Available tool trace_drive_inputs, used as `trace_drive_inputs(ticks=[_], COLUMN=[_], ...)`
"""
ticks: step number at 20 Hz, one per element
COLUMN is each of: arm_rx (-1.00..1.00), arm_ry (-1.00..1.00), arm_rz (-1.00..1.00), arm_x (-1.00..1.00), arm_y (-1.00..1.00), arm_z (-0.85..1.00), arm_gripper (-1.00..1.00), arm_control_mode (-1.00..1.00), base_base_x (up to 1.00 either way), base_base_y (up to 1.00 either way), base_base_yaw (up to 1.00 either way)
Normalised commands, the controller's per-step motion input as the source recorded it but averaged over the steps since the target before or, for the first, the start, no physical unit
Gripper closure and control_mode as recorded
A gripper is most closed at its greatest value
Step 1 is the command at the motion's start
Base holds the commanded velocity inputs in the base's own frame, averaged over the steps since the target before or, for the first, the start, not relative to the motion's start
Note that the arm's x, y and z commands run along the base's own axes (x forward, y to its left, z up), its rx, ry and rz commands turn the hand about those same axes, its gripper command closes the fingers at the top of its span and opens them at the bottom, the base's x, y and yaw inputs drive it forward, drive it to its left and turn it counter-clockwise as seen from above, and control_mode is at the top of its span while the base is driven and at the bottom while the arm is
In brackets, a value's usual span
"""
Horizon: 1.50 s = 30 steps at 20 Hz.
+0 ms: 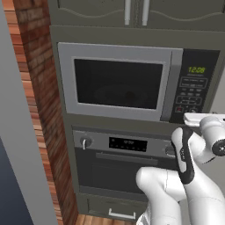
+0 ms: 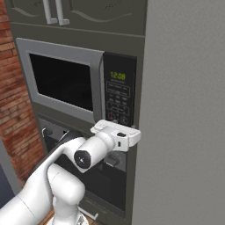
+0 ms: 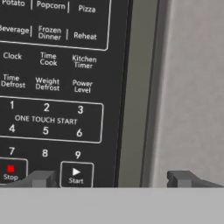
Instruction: Pick the bell pepper from the counter and place it in the microwave. Then turn on the microwave.
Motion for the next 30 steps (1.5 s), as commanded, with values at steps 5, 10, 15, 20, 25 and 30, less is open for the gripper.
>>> trace_drive_inputs(ticks=[5,10,15,20,25,30], arm_rx=[0.0,0.0,0.0,0.0,0.0,0.0], arm_ry=[0.0,0.0,0.0,0.0,0.0,0.0], arm_rz=[0.0,0.0,0.0,0.0,0.0,0.0], arm_x=[0.05,0.19,0.16,0.19,0.1,0.08], arm_y=[0.0,0.0,-0.11,-0.14,-0.03,0.0], arm_z=[-0.07,-0.12,-0.11,-0.08,-0.1,-0.12], arm_gripper=[-1.0,-1.0,-1.0,-1.0,-1.0,-1.0], arm_control_mode=[-1.0,-1.0,-1.0,-1.0,-1.0,-1.0], base_base_x=[0.0,0.0,0.0,0.0,0.0,0.0], base_base_y=[0.0,0.0,0.0,0.0,0.0,0.0], base_base_yaw=[0.0,0.0,0.0,0.0,0.0,0.0])
